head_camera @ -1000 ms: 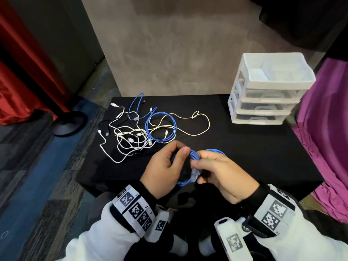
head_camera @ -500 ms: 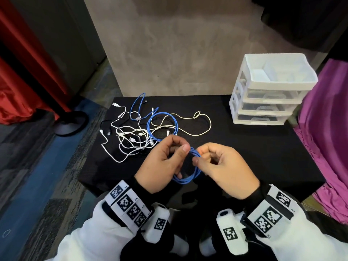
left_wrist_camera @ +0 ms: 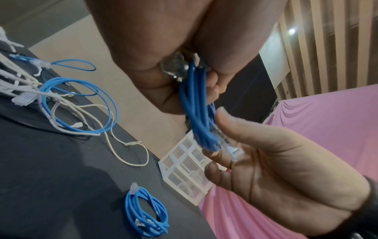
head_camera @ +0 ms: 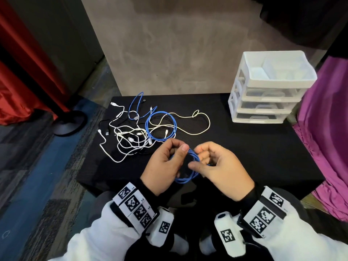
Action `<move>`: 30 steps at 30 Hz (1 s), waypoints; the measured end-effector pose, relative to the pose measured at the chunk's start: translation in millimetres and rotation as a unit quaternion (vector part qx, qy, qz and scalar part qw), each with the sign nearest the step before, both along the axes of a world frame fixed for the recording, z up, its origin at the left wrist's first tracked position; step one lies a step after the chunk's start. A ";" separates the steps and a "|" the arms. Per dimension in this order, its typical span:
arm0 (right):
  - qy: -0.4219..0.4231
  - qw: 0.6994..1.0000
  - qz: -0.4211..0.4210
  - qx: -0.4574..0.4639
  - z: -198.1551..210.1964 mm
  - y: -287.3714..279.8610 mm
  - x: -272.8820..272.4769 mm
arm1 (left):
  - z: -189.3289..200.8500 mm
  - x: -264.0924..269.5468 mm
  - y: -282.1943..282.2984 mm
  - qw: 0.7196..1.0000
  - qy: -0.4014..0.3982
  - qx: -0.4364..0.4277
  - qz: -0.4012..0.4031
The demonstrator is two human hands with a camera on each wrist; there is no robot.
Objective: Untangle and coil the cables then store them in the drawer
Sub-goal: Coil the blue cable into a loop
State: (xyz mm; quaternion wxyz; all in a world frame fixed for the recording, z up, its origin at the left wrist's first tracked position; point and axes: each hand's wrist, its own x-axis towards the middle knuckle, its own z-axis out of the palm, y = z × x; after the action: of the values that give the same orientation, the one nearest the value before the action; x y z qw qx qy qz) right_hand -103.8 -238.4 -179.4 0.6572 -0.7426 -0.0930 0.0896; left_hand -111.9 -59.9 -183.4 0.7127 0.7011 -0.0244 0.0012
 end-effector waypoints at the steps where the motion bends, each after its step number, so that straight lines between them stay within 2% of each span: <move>1: 0.002 1.000 -0.003 0.005 -0.6 -1.1 1.3 | -0.5 -0.3 -0.6 1.000 0.003 -0.009 -0.006; 4: 0.012 1.000 0.027 -0.003 -2.4 -5.8 1.6 | -3.3 0.2 1.3 1.000 -0.003 -0.009 0.002; 9: 0.107 0.989 0.076 0.073 -10.6 -12.9 1.7 | -14.3 3.8 7.3 0.998 -0.015 0.044 0.042; 14: 0.124 0.990 0.004 0.068 -31.2 -15.7 9.3 | -27.9 7.4 10.7 0.997 0.032 0.061 -0.030; 18: 0.081 0.995 -0.026 0.041 -34.8 -22.5 15.1 | -28.9 7.0 13.4 0.990 0.116 0.015 -0.082; 21: 0.047 0.999 -0.001 0.007 -34.2 -21.0 15.8 | -26.4 7.3 10.9 0.989 0.118 -0.009 -0.085; 24: 0.049 0.999 -0.019 0.000 -36.9 -22.0 20.6 | -25.1 9.9 10.2 0.989 0.124 -0.020 -0.083; 28: 0.099 0.994 -0.018 0.041 -39.8 -21.8 25.9 | -38.0 18.0 11.0 0.993 0.114 0.007 -0.016; 30: 0.128 0.990 -0.024 0.052 -46.2 -21.2 28.2 | -48.8 23.9 9.0 0.994 0.106 0.033 -0.011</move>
State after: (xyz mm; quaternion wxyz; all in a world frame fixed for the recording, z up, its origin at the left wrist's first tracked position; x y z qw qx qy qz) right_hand -75.6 -259.5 -225.6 0.7031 -0.6921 0.0050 0.1630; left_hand -88.1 -50.9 -232.2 0.6881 0.7197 0.0438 -0.0817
